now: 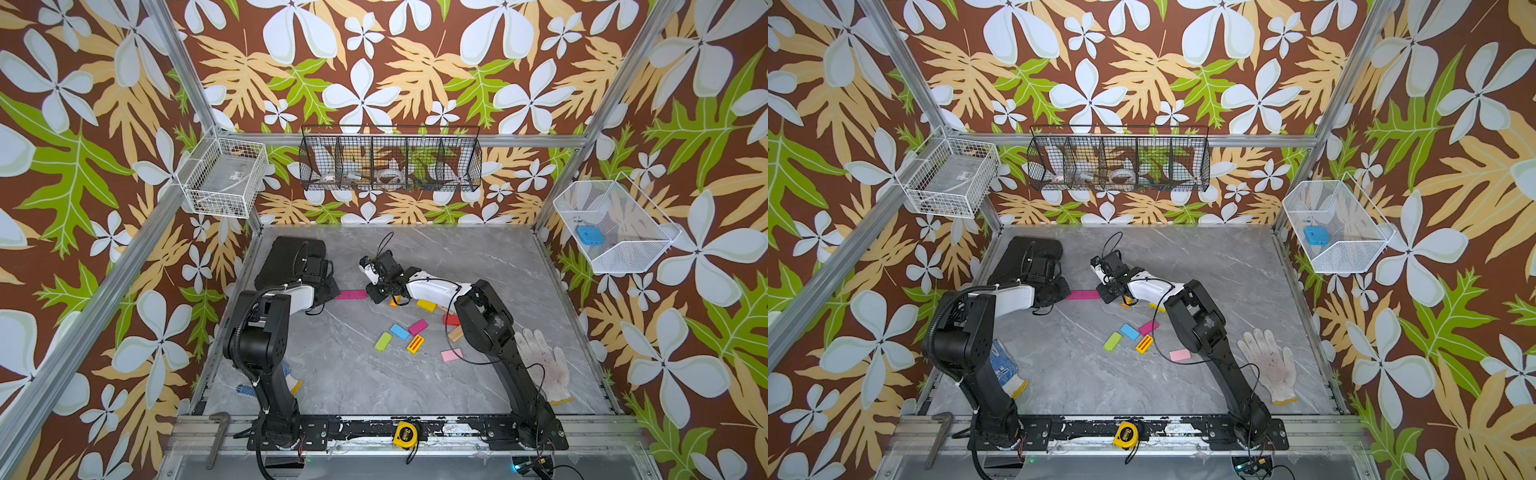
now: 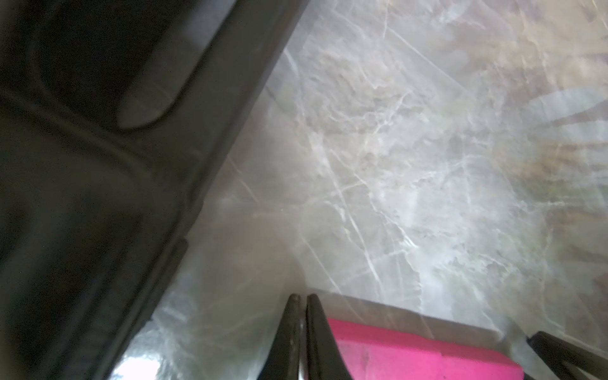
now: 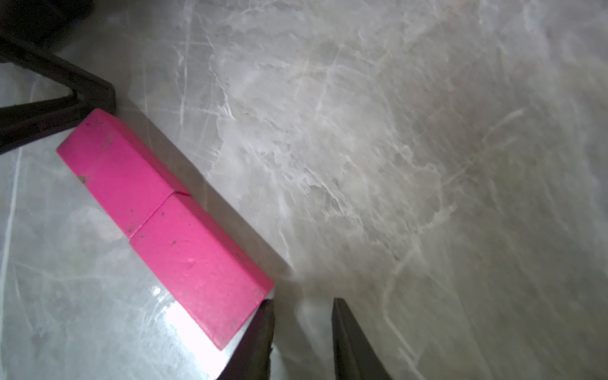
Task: Assemble the number 7 with building blocks
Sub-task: Assemble the building block at the center of the board.
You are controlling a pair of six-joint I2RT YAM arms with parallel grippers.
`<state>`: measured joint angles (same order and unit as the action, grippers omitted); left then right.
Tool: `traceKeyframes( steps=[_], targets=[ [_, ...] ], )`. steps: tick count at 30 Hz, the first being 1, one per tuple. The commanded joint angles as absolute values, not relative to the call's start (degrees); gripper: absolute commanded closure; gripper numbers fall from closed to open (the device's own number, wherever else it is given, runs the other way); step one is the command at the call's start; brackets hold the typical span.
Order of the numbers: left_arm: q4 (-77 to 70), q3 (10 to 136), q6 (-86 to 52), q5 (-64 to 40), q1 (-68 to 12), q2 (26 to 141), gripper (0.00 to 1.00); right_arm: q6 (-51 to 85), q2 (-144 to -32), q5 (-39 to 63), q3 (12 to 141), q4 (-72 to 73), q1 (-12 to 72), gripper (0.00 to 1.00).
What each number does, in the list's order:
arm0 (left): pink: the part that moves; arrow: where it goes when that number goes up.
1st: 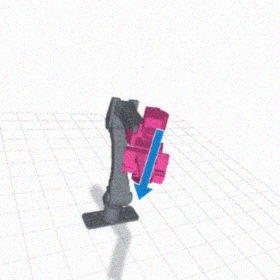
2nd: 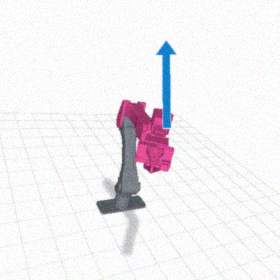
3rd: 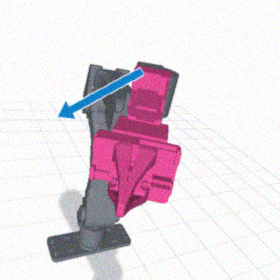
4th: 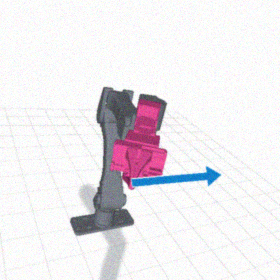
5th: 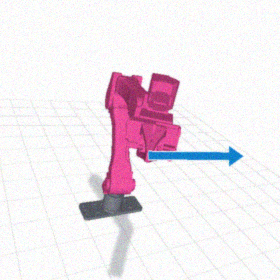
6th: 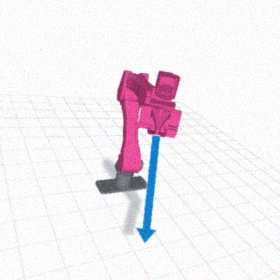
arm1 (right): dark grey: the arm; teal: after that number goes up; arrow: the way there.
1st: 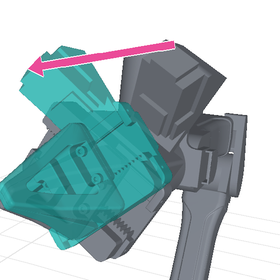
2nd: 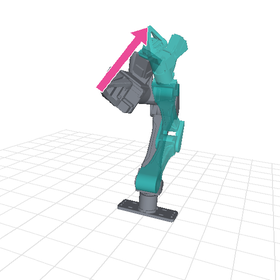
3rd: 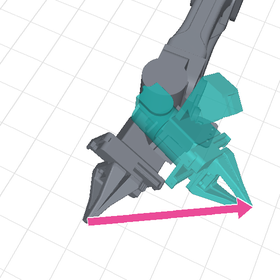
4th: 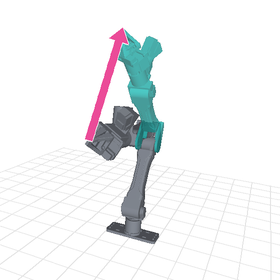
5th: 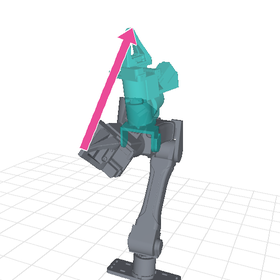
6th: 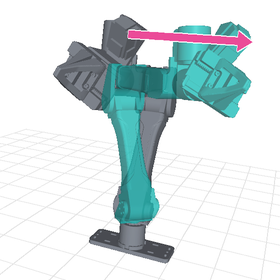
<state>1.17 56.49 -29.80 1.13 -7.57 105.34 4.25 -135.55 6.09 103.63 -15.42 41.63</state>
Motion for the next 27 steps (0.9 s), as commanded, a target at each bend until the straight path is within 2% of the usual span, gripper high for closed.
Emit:
traceKeyframes(
  steps=[1, 27],
  targets=[
    [4.5, 57.0, -29.3, -0.6, -7.8, 106.2, 0.90, 4.7, -136.1, 6.7, 104.4, -16.8, 41.8, 0.68],
    [4.9, 62.6, -29.2, -1.2, -7.8, 110.4, 0.90, 6.0, -138.8, 7.2, 108.1, -16.9, 41.1, 0.67]
  ],
)
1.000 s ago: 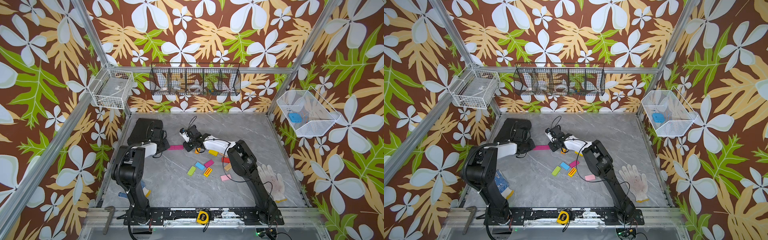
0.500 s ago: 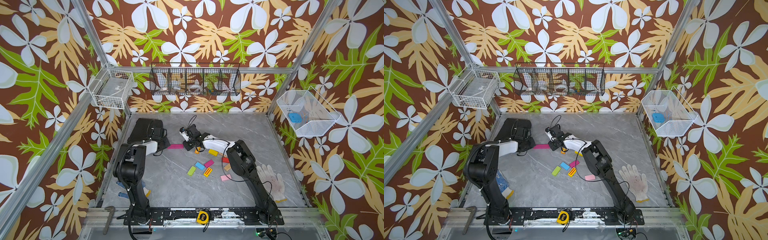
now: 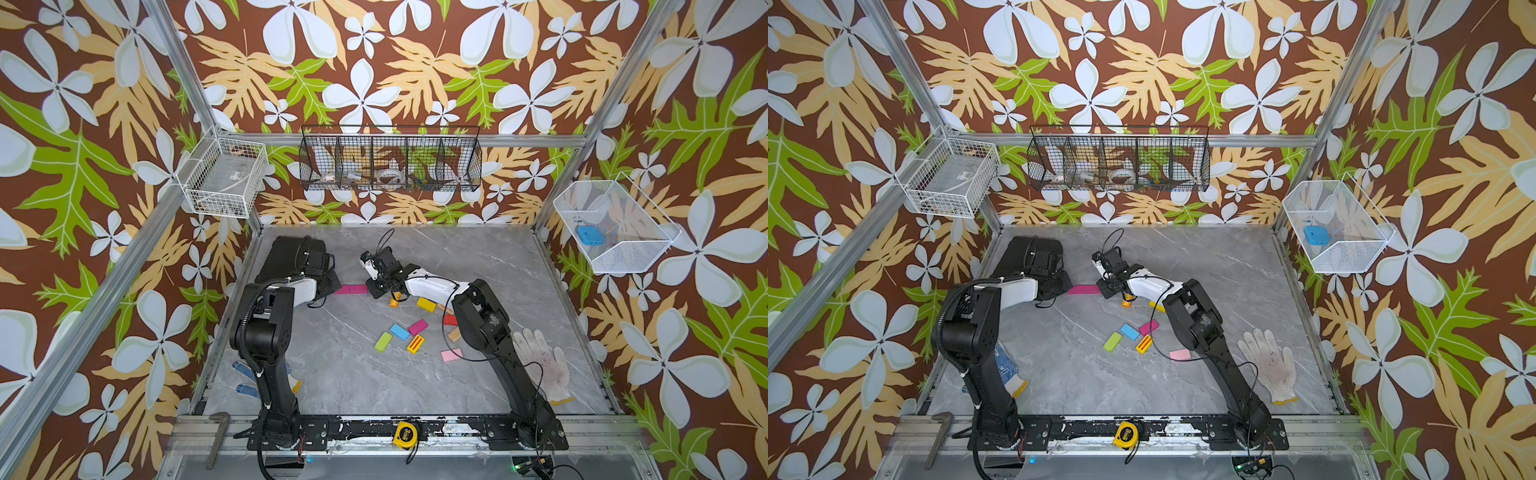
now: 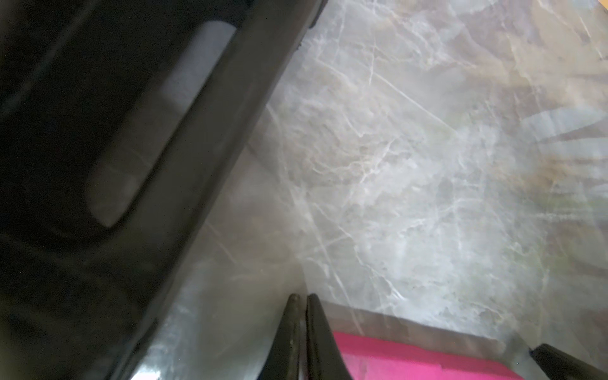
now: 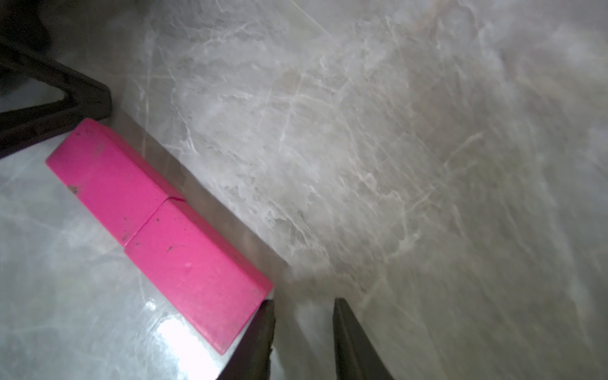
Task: Assemble the number 7 with building blocks
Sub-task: Assemble the building block at the center of the board.
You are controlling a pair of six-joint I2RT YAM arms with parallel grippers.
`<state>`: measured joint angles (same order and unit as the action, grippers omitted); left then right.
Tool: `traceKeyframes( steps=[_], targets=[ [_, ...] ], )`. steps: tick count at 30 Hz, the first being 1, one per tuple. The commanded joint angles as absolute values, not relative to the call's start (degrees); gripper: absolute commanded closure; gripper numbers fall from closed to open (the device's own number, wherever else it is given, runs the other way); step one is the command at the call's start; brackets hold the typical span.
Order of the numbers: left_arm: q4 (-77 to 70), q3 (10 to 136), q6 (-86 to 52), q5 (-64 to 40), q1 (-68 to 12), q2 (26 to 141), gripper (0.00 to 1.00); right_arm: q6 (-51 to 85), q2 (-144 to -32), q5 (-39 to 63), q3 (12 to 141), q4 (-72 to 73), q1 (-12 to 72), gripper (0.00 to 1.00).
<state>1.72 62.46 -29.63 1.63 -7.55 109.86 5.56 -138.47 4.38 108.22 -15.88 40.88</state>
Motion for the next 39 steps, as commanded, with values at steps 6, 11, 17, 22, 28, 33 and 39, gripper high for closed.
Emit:
traceKeyframes(
  steps=[6, 11, 17, 22, 28, 33, 39],
  targets=[
    [4.8, 62.4, -29.4, -1.0, -7.8, 110.3, 0.90, 5.9, -139.0, 7.4, 107.9, -16.9, 41.0, 0.67],
    [4.6, 61.9, -29.8, -0.4, -7.7, 110.0, 0.90, 5.8, -138.4, 7.1, 106.7, -16.5, 40.9, 0.67],
    [4.4, 61.2, -30.4, 1.0, -7.7, 109.3, 0.90, 5.9, -137.2, 6.6, 104.3, -15.6, 40.2, 0.67],
    [4.4, 61.1, -30.8, 1.6, -7.7, 109.3, 0.90, 5.9, -135.8, 6.2, 101.8, -14.8, 39.7, 0.67],
    [3.7, 60.4, -30.6, 1.4, -7.7, 108.0, 0.88, 5.1, -133.3, 7.9, 99.9, -12.8, 39.5, 0.66],
    [3.6, 59.5, -31.0, 2.0, -7.7, 105.1, 0.85, 4.9, -130.7, 8.4, 98.6, -11.5, 39.4, 0.65],
    [2.7, 57.0, -31.2, 1.4, -7.7, 99.0, 0.66, 7.3, -124.6, 6.9, 92.1, -9.1, 39.5, 0.55]
  ],
)
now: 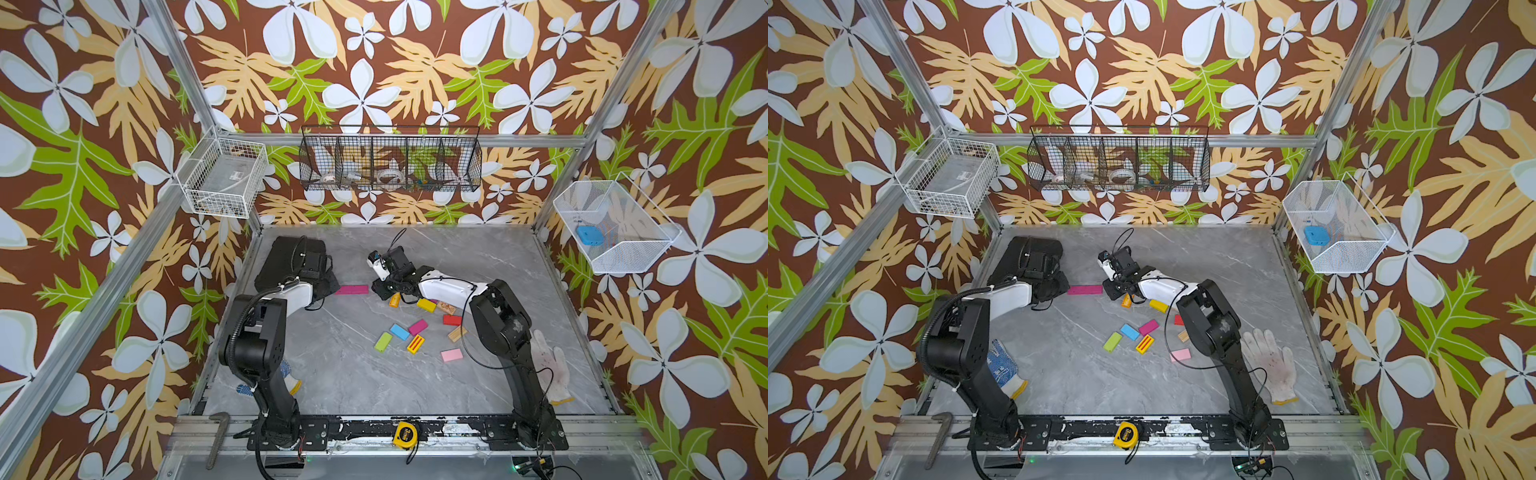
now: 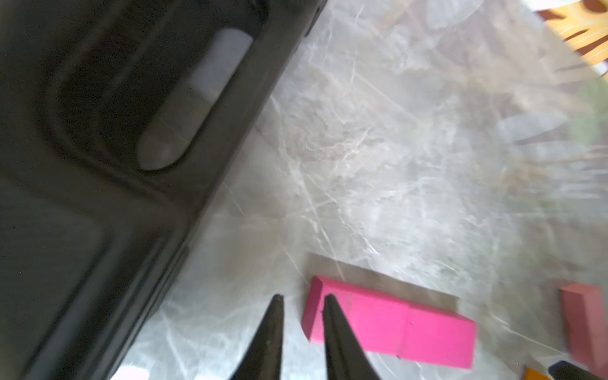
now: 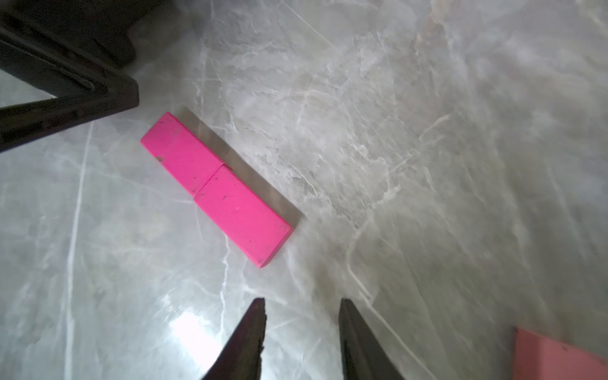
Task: Assemble the number 7 with building blocks
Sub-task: Assemble the building block at the center of the board.
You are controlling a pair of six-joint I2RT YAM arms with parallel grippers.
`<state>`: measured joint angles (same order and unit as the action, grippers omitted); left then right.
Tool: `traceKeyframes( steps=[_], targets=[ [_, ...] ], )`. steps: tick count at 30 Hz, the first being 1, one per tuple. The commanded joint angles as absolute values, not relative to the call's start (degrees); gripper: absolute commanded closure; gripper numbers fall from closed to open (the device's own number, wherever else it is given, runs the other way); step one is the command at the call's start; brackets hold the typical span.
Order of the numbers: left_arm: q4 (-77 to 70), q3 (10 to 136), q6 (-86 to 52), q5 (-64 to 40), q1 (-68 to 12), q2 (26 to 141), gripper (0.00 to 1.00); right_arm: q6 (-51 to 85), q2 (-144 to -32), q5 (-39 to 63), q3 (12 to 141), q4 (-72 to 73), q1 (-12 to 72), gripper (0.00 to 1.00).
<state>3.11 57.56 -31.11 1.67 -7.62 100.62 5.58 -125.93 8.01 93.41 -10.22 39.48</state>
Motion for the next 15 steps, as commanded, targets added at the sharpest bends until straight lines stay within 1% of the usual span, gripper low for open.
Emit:
traceKeyframes(
  steps=[1, 4, 5, 6, 8, 9, 10, 15],
  targets=[
    [2.8, 56.8, -31.1, 0.4, -7.8, 98.2, 0.61, 8.4, -124.0, 5.6, 91.4, -9.8, 39.4, 0.51],
    [3.1, 55.7, -31.1, -1.1, -8.6, 95.0, 0.44, 12.2, -121.8, 2.9, 87.8, -10.1, 39.1, 0.37],
    [2.9, 55.0, -31.2, -1.4, -8.8, 93.7, 0.36, 13.2, -121.1, 1.9, 86.7, -10.2, 39.1, 0.34],
    [2.9, 54.3, -31.1, -1.7, -9.3, 92.1, 0.25, 14.5, -120.2, 0.3, 85.4, -10.3, 39.1, 0.30],
    [3.0, 52.6, -30.9, -2.1, -9.9, 88.7, 0.09, 17.5, -119.0, -2.8, 83.4, -10.8, 38.9, 0.26],
    [3.1, 51.7, -30.9, -2.3, -10.1, 86.9, 0.02, 18.7, -118.5, -3.7, 82.8, -11.4, 38.8, 0.24],
    [3.1, 50.9, -30.8, -2.6, -10.1, 85.1, 0.00, 20.2, -118.3, -4.9, 82.5, -12.1, 38.7, 0.24],
    [4.8, 47.7, -30.3, -3.3, -10.2, 77.7, 0.00, 22.5, -118.8, -4.4, 81.4, -12.4, 38.7, 0.23]
  ],
)
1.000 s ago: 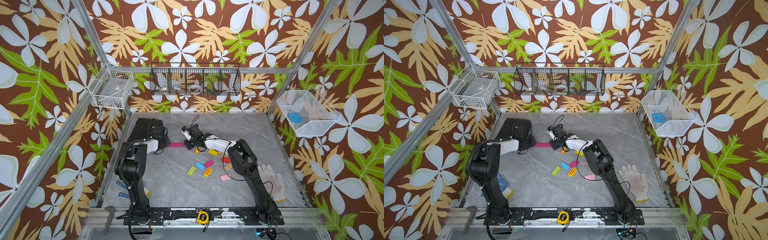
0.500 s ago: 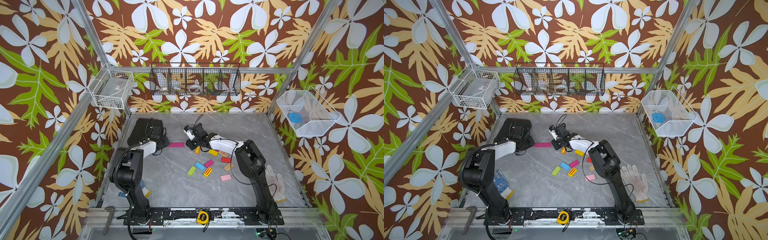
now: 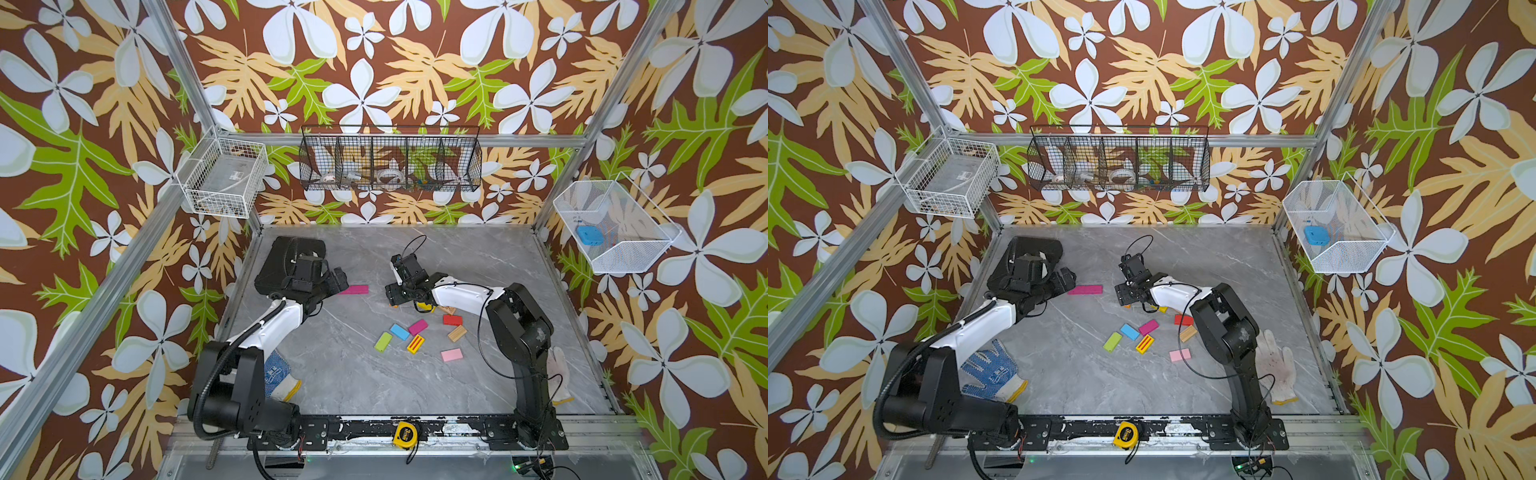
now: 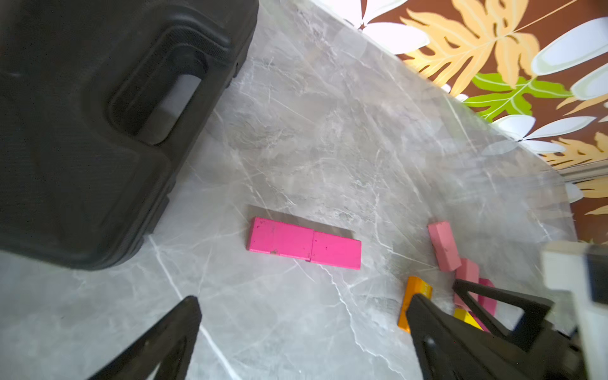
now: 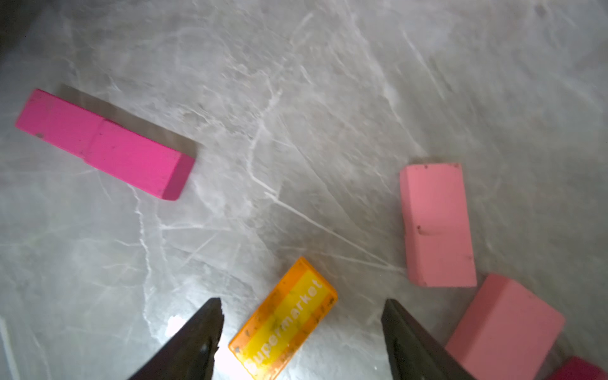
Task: Assemble the number 7 with building blocks
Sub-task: Move the building block to the center of the board.
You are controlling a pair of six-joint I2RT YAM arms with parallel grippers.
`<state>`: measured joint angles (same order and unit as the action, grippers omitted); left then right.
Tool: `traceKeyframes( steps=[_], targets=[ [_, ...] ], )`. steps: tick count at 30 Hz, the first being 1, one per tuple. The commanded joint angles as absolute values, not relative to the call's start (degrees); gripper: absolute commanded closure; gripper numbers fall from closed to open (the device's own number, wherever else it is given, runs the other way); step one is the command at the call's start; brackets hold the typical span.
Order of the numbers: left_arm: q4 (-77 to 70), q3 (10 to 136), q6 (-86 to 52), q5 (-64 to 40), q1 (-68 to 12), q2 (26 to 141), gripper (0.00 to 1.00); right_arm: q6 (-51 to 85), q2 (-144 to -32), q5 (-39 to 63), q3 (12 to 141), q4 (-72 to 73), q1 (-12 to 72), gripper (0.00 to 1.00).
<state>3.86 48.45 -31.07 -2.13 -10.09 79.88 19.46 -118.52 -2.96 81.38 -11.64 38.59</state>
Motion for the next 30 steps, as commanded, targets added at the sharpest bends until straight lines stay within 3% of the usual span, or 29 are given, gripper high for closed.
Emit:
traceKeyframes(
  steps=[1, 13, 30],
  targets=[
    [5.3, 47.3, -30.2, -3.3, -10.2, 76.4, 0.00, 22.9, -119.0, -4.1, 81.4, -12.3, 38.7, 0.23],
    [11.5, 43.1, -28.3, -3.5, -10.2, 64.1, 0.00, 24.4, -120.6, -1.5, 81.4, -11.4, 38.8, 0.36],
    [9.6, 40.2, -29.2, -3.6, -10.2, 61.4, 0.00, 26.9, -116.9, -3.7, 75.2, -9.1, 41.2, 0.61]
  ],
)
